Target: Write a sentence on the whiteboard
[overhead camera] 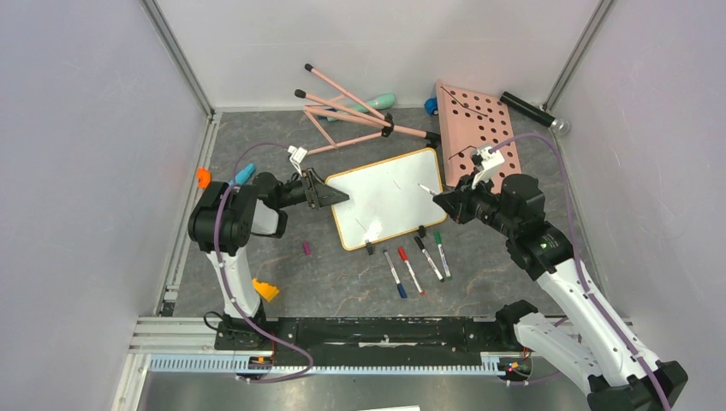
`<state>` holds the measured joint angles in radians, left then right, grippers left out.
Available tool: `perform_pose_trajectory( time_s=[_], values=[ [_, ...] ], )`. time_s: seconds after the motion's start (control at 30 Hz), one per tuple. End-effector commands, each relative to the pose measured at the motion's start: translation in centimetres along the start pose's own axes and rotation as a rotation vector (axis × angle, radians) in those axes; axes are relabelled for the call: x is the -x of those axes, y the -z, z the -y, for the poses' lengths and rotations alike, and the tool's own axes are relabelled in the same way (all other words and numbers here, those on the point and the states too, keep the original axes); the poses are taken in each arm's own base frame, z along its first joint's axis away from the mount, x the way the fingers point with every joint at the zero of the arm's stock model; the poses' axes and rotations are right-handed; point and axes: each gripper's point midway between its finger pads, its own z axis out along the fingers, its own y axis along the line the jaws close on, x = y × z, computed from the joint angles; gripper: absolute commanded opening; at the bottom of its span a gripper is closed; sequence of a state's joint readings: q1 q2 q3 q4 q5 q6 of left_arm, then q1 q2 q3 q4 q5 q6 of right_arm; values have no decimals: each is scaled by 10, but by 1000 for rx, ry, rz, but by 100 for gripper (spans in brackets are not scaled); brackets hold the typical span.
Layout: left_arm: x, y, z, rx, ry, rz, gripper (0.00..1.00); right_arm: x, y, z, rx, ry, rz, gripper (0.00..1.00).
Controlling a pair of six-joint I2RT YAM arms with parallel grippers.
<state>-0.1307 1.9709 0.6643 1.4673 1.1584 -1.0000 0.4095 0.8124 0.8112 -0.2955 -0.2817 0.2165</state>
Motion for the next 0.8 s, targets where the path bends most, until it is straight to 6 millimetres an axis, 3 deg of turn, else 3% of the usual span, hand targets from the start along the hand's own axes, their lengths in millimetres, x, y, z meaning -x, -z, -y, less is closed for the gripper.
perform_pose_trajectory(
  time_s=[0.0,0.13,0.47,0.77],
  values=[
    [11,5,10,-36,-59,10,88,14,1,1,-12,19,60,0],
    [22,13,5,-17,-84,39,99,12,0,3,-16,21,55,0],
    [45,18,-2,-3,-171,76,100,16,-1,0,-5,19,63,0],
    [31,25,-23,55,-303,94,100,18,-3,-1,1,15,64,0]
  ],
)
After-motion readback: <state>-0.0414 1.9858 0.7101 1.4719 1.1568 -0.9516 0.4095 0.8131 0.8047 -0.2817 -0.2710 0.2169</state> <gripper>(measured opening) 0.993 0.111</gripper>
